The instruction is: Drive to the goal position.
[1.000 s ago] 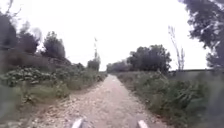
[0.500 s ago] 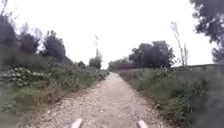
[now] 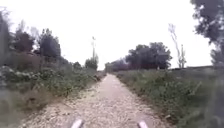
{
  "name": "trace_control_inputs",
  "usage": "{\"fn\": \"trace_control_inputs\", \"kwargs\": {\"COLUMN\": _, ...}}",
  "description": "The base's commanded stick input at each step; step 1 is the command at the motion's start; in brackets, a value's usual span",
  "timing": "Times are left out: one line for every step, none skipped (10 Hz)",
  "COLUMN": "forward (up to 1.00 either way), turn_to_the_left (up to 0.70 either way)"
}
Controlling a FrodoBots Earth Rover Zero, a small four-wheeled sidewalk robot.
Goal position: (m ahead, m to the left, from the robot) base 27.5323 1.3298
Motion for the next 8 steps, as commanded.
{"fn": "trace_control_inputs", "kwargs": {"forward": 0.70, "turn_to_the_left": -0.08}}
{"fn": "trace_control_inputs", "kwargs": {"forward": 0.70, "turn_to_the_left": -0.30}}
{"fn": "trace_control_inputs", "kwargs": {"forward": 0.70, "turn_to_the_left": -0.08}}
{"fn": "trace_control_inputs", "kwargs": {"forward": 0.70, "turn_to_the_left": 0.00}}
{"fn": "trace_control_inputs", "kwargs": {"forward": 0.70, "turn_to_the_left": 0.00}}
{"fn": "trace_control_inputs", "kwargs": {"forward": 0.70, "turn_to_the_left": 0.00}}
{"fn": "trace_control_inputs", "kwargs": {"forward": 0.70, "turn_to_the_left": 0.00}}
{"fn": "trace_control_inputs", "kwargs": {"forward": 0.70, "turn_to_the_left": 0.00}}
